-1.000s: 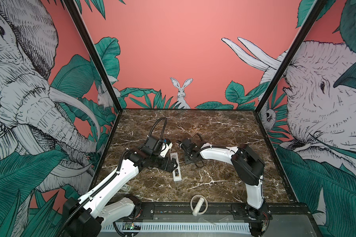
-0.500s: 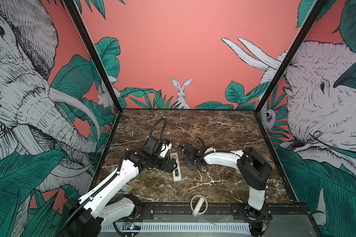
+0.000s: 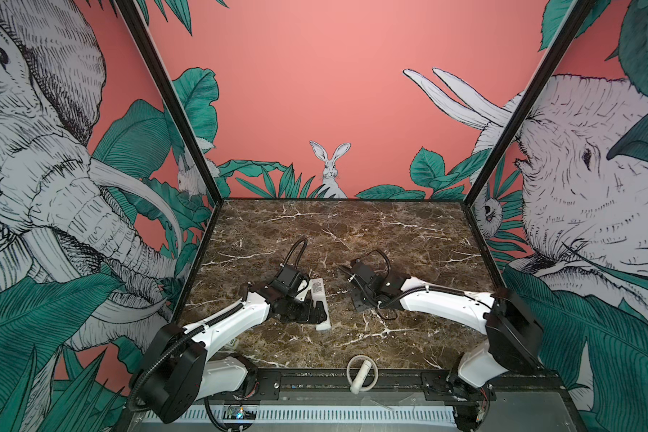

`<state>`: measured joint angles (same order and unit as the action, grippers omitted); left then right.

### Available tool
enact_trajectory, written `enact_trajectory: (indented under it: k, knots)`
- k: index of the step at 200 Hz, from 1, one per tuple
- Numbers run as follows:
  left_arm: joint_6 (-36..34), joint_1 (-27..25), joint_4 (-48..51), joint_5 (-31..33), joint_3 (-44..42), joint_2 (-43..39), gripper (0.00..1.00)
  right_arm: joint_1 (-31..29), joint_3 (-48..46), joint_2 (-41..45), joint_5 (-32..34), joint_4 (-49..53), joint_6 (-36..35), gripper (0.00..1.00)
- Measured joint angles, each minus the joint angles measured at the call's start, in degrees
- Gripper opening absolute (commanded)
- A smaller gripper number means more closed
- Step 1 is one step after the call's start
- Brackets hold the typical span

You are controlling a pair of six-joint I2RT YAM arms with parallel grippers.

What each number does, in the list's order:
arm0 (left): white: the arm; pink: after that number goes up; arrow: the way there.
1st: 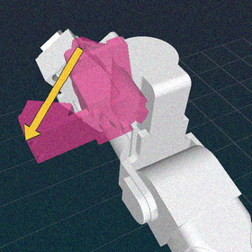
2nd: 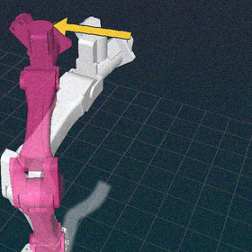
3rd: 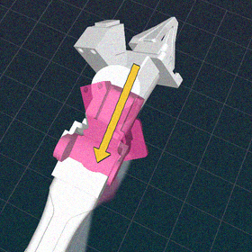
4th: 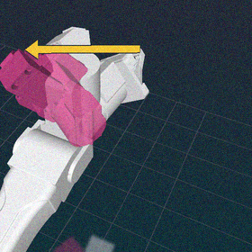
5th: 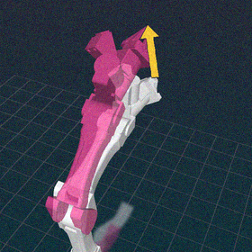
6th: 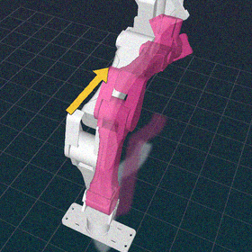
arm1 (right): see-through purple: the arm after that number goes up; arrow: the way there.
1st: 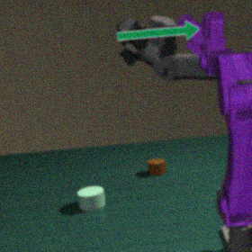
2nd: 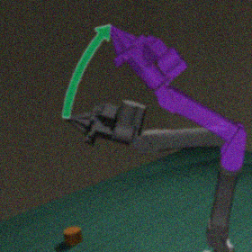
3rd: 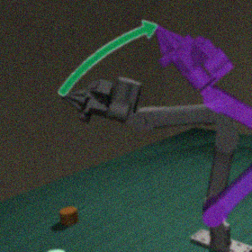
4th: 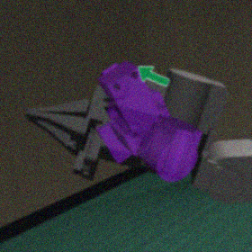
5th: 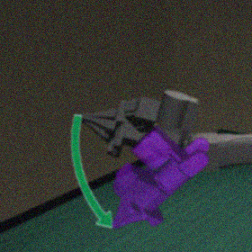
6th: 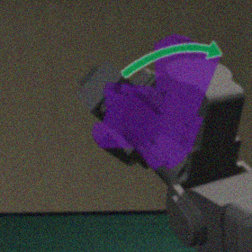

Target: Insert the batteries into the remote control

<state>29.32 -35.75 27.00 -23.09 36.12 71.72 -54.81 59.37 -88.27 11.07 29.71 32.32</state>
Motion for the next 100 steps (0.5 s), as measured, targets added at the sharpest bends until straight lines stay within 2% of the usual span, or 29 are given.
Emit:
enact_trajectory:
  k: [50,100]
  knots:
    - [4.1,-8.0,-6.8,-0.8,1.6,7.9,0.99,0.0,-1.4,7.6,2.2,2.0,-2.1,0.18]
    - [6.8,-10.4,-10.6,-1.5,6.0,13.4,0.99,0.0,-4.1,11.5,3.3,2.1,-2.5,0.18]
